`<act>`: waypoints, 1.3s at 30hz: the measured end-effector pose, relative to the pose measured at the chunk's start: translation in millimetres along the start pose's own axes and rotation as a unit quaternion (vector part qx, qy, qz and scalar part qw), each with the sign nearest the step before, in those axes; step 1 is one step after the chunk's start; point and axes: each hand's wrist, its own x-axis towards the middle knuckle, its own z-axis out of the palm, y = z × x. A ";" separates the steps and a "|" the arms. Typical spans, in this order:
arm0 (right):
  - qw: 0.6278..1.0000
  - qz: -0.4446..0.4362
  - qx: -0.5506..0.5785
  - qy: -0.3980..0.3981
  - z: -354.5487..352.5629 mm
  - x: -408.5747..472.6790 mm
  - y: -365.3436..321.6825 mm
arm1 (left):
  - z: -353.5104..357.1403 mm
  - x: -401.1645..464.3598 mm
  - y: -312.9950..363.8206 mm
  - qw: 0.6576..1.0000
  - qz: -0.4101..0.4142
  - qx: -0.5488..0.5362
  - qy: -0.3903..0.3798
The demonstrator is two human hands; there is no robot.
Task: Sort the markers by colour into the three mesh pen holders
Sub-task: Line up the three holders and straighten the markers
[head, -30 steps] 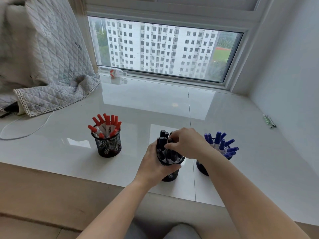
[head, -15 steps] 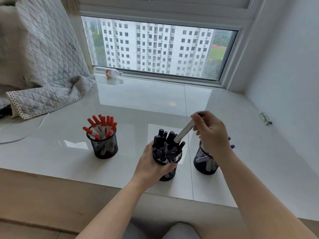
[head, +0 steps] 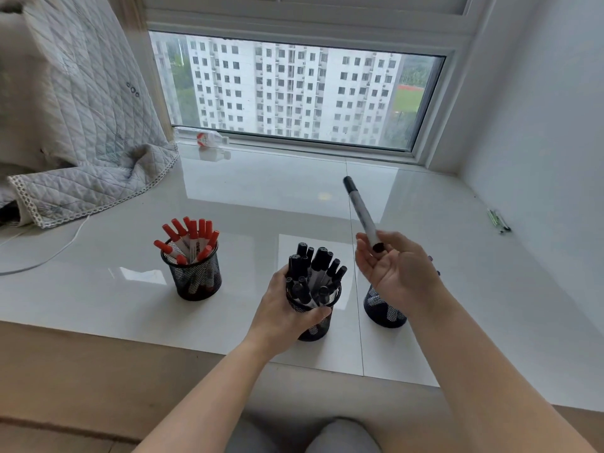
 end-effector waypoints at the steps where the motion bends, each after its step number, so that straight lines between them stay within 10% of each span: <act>1: 1.000 0.008 -0.010 -0.010 -0.2 0.8 2.5 | 0.1 0.3 -0.3 1.000 0.002 0.000 0.000; 12: 0.924 -0.127 -0.360 -0.017 3.9 8.1 18.9 | 0.3 1.1 -1.9 1.000 0.005 0.007 0.000; 19: 0.781 -0.223 -0.582 -0.023 0.5 10.0 26.1 | -0.2 1.6 -1.6 1.000 0.004 0.015 0.001; 39: 0.582 -0.408 -0.702 -0.038 -8.5 9.1 34.2 | -0.4 0.7 0.4 1.000 -0.004 0.005 -0.001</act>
